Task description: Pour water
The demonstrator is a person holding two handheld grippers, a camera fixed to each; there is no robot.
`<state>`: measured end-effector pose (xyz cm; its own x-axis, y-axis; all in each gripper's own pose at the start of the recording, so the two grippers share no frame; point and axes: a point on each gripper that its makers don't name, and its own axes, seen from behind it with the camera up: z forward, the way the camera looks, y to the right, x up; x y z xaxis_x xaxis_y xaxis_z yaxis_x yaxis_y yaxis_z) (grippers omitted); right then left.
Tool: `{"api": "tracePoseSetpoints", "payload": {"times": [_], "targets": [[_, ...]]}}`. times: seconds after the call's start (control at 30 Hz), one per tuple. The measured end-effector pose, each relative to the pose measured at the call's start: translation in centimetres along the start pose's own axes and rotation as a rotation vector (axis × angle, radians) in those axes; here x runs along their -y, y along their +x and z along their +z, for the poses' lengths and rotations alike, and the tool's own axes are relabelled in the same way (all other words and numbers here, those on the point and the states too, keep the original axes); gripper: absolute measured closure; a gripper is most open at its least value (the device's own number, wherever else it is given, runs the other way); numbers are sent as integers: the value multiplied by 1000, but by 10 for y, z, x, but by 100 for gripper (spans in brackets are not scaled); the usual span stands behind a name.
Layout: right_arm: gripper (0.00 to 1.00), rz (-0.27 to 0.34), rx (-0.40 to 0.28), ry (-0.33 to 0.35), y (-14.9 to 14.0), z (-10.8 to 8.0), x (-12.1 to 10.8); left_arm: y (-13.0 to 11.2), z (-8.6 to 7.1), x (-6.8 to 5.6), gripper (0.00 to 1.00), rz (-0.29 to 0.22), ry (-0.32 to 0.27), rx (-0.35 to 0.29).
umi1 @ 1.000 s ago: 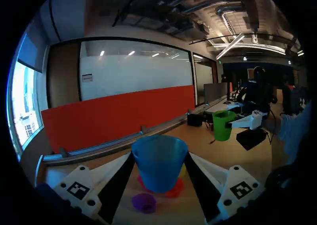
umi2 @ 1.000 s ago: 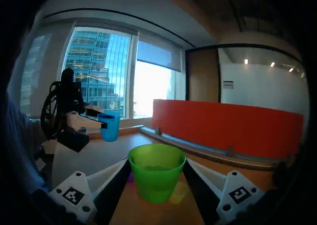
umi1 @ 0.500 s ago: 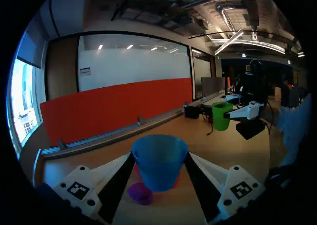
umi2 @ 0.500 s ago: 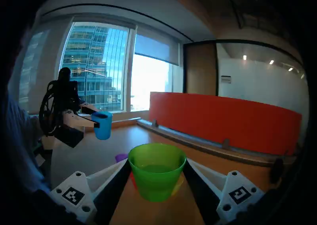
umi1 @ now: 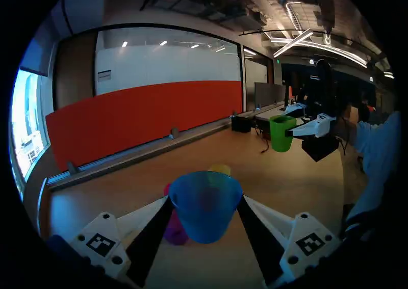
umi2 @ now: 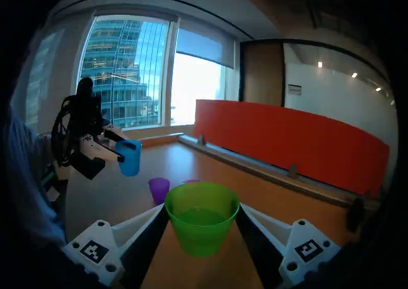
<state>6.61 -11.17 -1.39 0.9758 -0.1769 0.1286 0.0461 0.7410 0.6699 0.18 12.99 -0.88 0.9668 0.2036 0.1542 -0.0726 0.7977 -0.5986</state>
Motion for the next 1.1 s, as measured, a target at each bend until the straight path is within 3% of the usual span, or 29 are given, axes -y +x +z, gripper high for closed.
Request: {"api": "tracePoseSetpoints", "payload": {"times": [0.5,1.1], "targets": [[9,-17,118,17,-41,3,-4,-52,14,-9,13,-8,-33,118],[9,-13,219,33,-85,13,-5,-118,32,-6,13,1,-42,244]]}}
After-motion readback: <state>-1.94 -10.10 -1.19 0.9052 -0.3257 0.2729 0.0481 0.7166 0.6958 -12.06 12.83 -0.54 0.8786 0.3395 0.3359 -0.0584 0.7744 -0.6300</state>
